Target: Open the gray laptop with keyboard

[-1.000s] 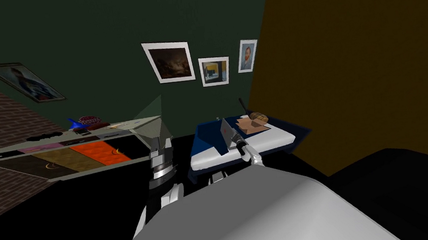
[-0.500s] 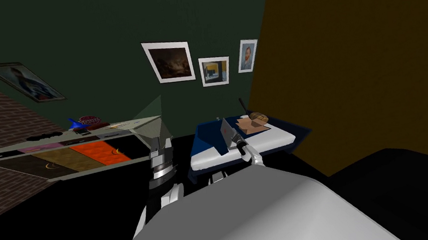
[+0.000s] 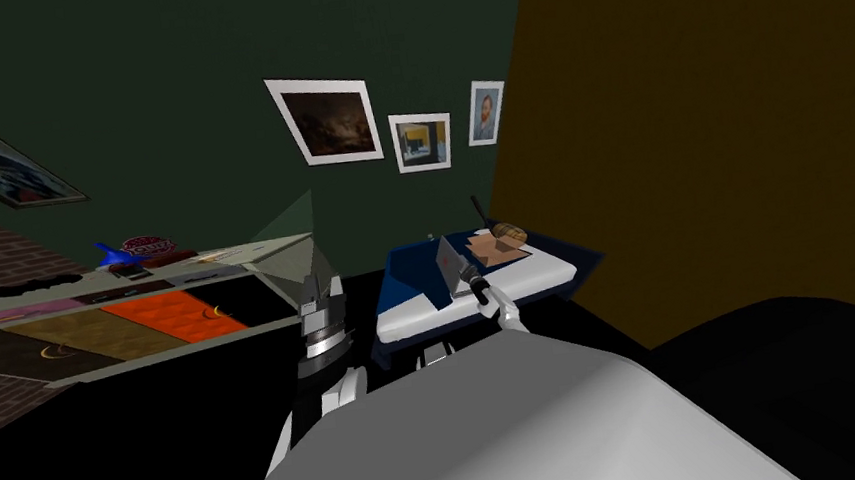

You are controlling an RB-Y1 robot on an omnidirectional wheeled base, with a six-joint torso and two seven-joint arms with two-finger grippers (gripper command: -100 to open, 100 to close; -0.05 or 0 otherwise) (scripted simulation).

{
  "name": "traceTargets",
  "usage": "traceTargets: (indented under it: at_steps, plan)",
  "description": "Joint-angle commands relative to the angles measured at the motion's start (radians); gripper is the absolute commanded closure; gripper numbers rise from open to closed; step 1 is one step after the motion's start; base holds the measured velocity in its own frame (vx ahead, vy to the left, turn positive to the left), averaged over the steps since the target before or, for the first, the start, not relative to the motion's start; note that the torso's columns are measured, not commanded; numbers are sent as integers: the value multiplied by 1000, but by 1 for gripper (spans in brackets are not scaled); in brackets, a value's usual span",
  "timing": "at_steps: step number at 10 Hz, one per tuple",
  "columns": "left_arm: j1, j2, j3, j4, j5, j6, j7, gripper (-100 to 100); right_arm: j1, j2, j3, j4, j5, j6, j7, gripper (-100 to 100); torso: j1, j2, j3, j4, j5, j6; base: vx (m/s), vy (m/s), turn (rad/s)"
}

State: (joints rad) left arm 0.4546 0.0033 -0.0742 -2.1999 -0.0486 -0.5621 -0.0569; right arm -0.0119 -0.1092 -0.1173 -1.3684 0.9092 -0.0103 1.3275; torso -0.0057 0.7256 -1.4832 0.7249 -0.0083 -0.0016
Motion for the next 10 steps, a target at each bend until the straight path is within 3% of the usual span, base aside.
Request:
traceTargets:
  at_steps: [1,3,4,6,8,9,10]
  plan:
    - [0,0,0,0,0,0,0,0,-11,10,-11,50,-76,-35,83,100,0,0,1,-1,-1,-1,-9,-11,11]
    - [0,0,0,0,0,0,0,0,-11,10,-11,50,-129,-35,89,100,2,-1,-1,-2,-1,-3,-2,-4,10]
    - [0,0,0,0,0,0,0,0,-59,17,-37,87,-162,-90,140,100,2,-2,-1,-1,0,-3,-28,-8,-168]
    - [0,0,0,0,0,0,0,0,-59,17,-37,99,-220,-90,195,100,1,2,2,3,2,0,-19,-7,-50]
    - [0,0,0,0,0,0,0,0,-59,17,-37,99,-261,-90,196,100,3,3,2,4,3,0,-1,-4,0]
    - [0,0,0,0,0,0,0,0,-107,24,-64,145,-301,-145,246,100,3,3,2,4,3,-1,-25,-10,-193]
    - [0,0,0,0,0,0,0,0,-107,24,-64,148,-330,-145,269,100,2,6,3,8,5,2,-29,-9,-91]
